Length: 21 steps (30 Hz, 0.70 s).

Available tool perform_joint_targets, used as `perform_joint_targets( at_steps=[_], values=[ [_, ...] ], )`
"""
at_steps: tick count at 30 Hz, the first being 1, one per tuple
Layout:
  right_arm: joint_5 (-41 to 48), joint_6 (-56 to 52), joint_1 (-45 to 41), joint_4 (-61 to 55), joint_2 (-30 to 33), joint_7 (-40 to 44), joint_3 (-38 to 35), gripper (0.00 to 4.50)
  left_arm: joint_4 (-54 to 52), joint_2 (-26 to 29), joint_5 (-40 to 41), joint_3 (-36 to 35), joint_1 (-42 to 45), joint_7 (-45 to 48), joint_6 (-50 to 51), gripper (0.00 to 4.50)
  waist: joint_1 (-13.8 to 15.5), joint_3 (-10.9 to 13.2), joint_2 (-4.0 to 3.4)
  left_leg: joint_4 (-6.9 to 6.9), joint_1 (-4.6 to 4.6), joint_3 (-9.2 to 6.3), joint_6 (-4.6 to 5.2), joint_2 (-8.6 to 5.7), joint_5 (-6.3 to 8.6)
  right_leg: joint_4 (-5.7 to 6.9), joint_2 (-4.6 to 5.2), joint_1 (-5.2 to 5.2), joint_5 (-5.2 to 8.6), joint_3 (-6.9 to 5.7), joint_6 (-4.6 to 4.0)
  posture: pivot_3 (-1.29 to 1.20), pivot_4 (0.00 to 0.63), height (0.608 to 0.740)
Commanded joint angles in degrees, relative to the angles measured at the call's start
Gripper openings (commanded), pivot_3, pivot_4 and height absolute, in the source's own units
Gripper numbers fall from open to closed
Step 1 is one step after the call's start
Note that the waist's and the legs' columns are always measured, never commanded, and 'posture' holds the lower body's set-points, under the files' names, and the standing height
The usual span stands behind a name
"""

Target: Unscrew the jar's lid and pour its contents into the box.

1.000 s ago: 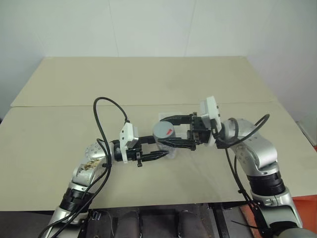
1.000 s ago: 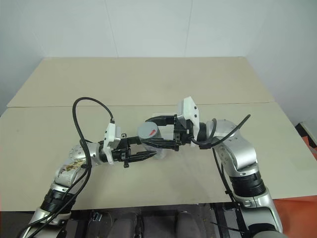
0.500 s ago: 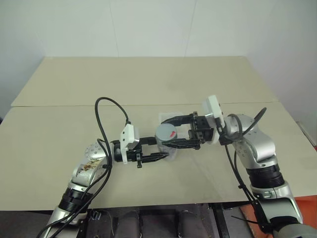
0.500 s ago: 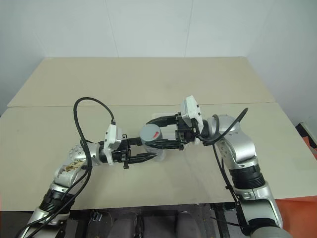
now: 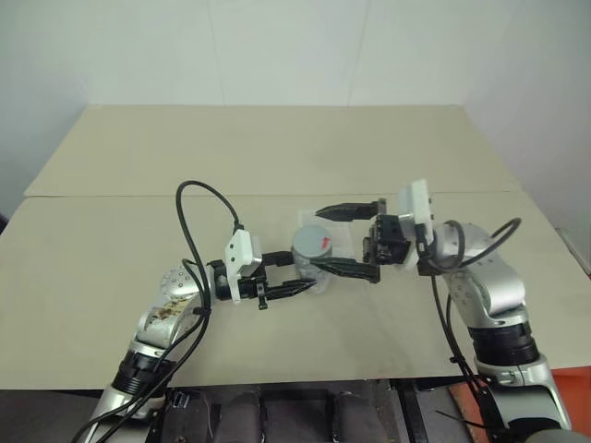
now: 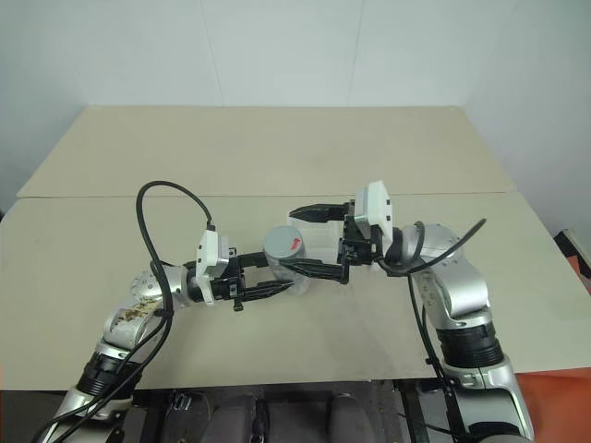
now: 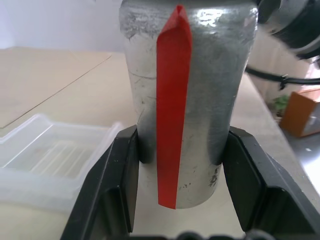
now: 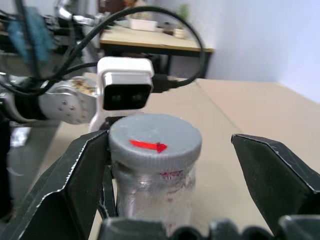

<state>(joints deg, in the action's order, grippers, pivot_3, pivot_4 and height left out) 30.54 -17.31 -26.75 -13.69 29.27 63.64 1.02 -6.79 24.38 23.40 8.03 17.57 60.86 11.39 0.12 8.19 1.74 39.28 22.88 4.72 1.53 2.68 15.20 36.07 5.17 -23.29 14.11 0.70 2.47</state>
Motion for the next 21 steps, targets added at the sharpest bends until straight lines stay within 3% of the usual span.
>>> perform_joint_targets(
  at_steps=[1,12,21],
  values=[
    [-0.42,-2.96,2.42,-8.14,1.28,-6.88,-2.12,4.44,-2.51,-0.69,-0.9,-0.91,-0.25,-3.67,-0.26,2.11,0.09,0.0,0.0,0.0,-0.01,0.0,0.0,0.0,0.0,0.01,0.0,0.0,0.0,0.0,0.0,0.0,0.15,0.74],
    [-9.22,-12.19,6.93,-21.67,-7.11,-32.29,4.37,4.44,-2.64,-2.22,-3.31,-0.97,-0.06,-10.01,-1.45,2.11,0.04,0.0,0.0,0.0,-0.01,0.0,-0.01,0.0,0.0,0.03,-0.01,-0.02,0.0,0.02,0.0,0.0,0.15,0.74],
    [-13.04,-12.93,7.13,-22.54,-8.45,-37.36,7.53,4.44,-2.93,-3.16,-3.57,-0.7,0.2,-13.08,-0.71,2.11,0.2,0.0,0.0,0.0,0.0,0.01,0.0,-0.03,0.0,0.01,-0.01,-0.01,0.0,0.02,0.0,0.0,0.15,0.74]
  ],
)
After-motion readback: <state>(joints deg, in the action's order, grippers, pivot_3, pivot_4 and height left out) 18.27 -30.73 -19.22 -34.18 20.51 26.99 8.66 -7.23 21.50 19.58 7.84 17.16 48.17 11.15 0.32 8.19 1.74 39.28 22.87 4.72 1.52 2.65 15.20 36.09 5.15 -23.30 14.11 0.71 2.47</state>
